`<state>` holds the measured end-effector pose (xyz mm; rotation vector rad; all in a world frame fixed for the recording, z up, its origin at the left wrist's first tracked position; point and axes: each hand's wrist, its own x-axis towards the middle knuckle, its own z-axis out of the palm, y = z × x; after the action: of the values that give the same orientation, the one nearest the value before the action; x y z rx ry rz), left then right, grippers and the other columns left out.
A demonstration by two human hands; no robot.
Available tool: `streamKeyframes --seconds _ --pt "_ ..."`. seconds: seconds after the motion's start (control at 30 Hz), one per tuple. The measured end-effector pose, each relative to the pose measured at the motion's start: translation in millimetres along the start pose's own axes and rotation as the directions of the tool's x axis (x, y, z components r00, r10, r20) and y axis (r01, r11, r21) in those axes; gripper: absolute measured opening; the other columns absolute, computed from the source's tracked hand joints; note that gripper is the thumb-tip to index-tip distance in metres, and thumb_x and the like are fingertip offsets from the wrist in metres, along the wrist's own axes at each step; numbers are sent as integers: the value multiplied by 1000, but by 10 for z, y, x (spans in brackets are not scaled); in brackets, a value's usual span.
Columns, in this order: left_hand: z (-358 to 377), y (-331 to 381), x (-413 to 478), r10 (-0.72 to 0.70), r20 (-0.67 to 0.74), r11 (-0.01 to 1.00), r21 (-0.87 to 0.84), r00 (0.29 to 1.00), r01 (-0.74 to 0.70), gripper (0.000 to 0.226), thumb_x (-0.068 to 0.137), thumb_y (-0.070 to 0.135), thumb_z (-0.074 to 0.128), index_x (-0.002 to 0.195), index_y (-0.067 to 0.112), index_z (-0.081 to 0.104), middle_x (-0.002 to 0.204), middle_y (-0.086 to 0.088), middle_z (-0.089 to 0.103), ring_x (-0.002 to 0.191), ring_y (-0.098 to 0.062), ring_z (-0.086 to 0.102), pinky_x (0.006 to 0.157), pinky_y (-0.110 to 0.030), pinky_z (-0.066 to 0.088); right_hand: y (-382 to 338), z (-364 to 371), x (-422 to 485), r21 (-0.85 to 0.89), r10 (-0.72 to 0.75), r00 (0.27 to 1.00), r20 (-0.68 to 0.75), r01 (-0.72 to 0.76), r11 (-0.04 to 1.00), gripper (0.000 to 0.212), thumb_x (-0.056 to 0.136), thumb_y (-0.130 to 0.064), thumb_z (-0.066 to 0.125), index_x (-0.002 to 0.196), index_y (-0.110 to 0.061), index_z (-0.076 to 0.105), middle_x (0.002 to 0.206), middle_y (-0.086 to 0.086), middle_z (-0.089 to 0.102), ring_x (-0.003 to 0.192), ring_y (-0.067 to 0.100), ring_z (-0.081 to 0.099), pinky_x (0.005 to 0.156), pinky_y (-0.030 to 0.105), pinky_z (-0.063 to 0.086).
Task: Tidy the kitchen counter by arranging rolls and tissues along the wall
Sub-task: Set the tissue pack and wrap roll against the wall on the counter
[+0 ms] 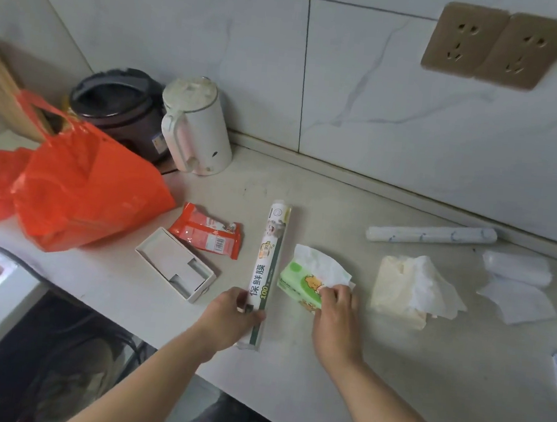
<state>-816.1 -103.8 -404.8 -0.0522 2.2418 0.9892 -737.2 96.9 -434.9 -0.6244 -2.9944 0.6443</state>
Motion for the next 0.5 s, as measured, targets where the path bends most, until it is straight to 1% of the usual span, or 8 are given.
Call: streamKeyframes --seconds 0.03,0.1,0.2,0.27,0.37,0.5 --pt "-33 20 20 9 17 999 -38 1000 -8 40 87 41 74 120 25 59 113 6 65 101 -18 65 92 -40 57 -15 3 67 0 2 1000 -3 -2 1000 34 77 9 64 109 -4 63 111 15 54 102 35 48 85 43 50" --pt "-99 57 64 28 50 994 -111 998 -22 41 87 39 74 123 26 58 114 6 65 102 -19 66 95 -44 57 -55 2 229 -9 9 1000 -1 -9 1000 36 78 10 60 111 -4 62 113 15 53 103 35 47 86 43 49" --pt "-206 104 153 44 61 982 -185 997 -32 36 89 38 75 120 26 60 112 5 68 100 -17 68 93 -43 58 -136 -12 521 -37 28 1000 10 -28 999 37 80 8 58 115 -4 62 116 14 52 107 34 46 89 42 48" --pt "-286 115 227 39 69 963 -270 997 -19 34 89 36 76 118 24 62 110 2 71 98 -18 70 92 -44 59 -197 -26 733 -51 31 999 16 -30 998 39 81 8 56 117 -4 62 118 15 52 108 35 46 90 42 47" --pt "-411 115 357 26 97 920 -393 995 15 31 90 33 76 115 20 64 107 -4 73 96 -22 73 90 -45 61 -290 -36 1062 -73 32 999 14 -30 997 40 81 10 54 118 -3 62 119 15 52 108 35 47 90 42 47" --pt "-545 84 573 9 100 896 -442 995 36 27 89 33 78 108 18 66 103 -11 73 97 -33 71 86 -47 62 -439 -12 1493 -131 49 999 -3 -49 990 36 85 6 55 119 -6 61 121 13 52 109 33 46 88 39 46"
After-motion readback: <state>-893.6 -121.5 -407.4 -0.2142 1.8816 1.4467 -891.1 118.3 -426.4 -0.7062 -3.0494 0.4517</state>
